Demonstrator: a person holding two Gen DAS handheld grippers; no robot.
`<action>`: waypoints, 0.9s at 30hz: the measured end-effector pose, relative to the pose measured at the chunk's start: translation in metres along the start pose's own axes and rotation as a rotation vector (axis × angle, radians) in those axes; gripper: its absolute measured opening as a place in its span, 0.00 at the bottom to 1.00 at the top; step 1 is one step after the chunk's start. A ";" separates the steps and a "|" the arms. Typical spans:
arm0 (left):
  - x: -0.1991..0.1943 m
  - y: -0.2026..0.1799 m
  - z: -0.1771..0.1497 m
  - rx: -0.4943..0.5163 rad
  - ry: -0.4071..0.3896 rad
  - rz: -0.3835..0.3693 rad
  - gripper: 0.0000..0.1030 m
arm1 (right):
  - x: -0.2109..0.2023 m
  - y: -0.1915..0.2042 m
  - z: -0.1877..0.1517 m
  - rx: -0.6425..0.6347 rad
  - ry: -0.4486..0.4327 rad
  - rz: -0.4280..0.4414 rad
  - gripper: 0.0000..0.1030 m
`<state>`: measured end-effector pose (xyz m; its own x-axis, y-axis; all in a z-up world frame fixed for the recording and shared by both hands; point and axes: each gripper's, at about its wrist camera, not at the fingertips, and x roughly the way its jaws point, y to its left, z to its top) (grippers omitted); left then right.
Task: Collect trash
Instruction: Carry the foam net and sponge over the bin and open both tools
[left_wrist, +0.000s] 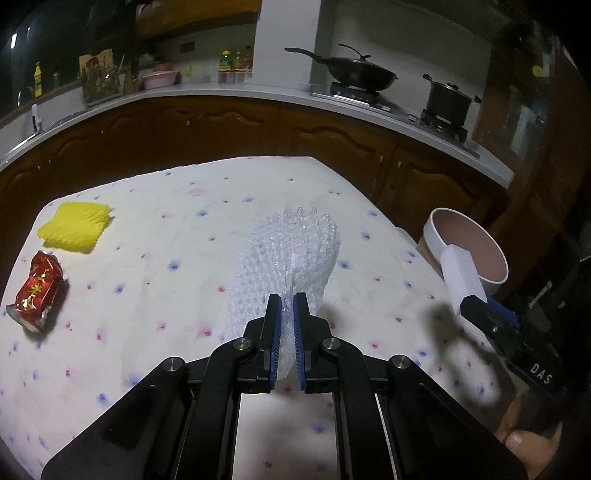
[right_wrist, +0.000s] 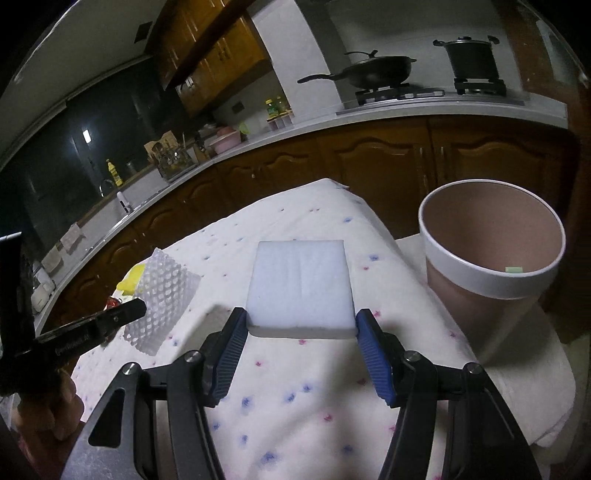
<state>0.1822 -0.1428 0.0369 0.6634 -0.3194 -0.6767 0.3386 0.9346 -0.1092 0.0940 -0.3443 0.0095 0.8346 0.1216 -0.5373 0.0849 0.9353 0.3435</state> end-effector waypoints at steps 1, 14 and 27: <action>0.000 -0.002 0.000 0.002 0.001 -0.001 0.06 | -0.002 -0.001 0.000 -0.001 -0.003 -0.003 0.60; 0.002 -0.037 0.011 0.048 -0.016 -0.049 0.06 | -0.028 -0.027 0.007 0.013 -0.052 -0.050 0.60; 0.025 -0.095 0.038 0.087 0.001 -0.195 0.06 | -0.044 -0.083 0.023 0.062 -0.086 -0.151 0.60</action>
<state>0.1917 -0.2450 0.0582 0.5790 -0.4928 -0.6496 0.5169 0.8380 -0.1750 0.0630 -0.4355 0.0225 0.8529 -0.0504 -0.5197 0.2444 0.9181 0.3121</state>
